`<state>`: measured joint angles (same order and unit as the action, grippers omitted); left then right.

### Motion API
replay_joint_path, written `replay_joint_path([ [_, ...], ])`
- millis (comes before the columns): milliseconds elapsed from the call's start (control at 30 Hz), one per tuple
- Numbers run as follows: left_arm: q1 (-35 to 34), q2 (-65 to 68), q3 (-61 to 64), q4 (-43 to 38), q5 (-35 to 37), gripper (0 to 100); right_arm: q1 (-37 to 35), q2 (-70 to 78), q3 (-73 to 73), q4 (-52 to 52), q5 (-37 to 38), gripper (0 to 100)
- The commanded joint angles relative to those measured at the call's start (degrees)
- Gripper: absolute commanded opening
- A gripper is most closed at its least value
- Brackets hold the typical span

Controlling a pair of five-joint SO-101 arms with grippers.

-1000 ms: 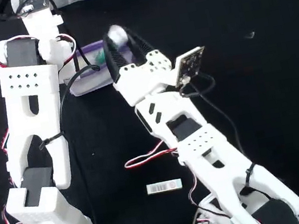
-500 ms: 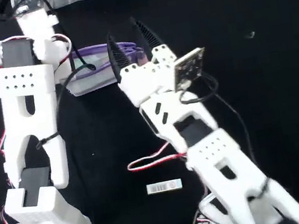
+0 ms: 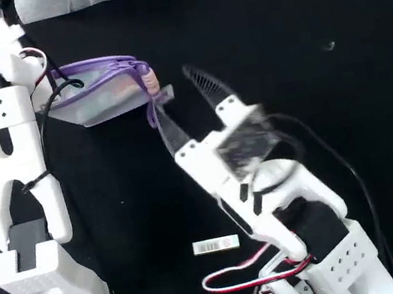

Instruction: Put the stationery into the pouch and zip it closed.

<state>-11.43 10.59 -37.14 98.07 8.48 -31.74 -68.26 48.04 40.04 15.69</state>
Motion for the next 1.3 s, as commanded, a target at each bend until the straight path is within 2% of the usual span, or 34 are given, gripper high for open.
replay_joint_path([
  [0,-3.2,3.8,-0.5,-2.9,-1.1,3,-0.9,4.2,-2.2,16.1,6.9,19.8],
  [233,-5.8,9.4,-0.8,-5.9,-1.2,3,-1.3,13.8,-2.2,31.0,15.6,19.4],
  [433,-5.8,10.4,-2.2,-5.5,-1.2,3,-9.7,16.6,3.3,39.7,24.5,19.4],
  [667,-5.4,10.4,-2.6,-5.5,-1.2,3,-14.2,16.9,14.6,31.5,25.9,19.8],
  [833,-5.4,10.4,-2.6,-5.5,-1.2,3,-14.1,16.9,21.7,25.1,31.6,19.8],
  [1000,-5.4,10.4,-2.7,-5.6,-1.2,3,-14.2,17.0,23.0,24.4,33.5,19.7],
  [1267,-4.8,10.4,-2.7,-5.6,-1.1,3,-19.8,17.1,23.4,24.2,32.9,19.5],
])
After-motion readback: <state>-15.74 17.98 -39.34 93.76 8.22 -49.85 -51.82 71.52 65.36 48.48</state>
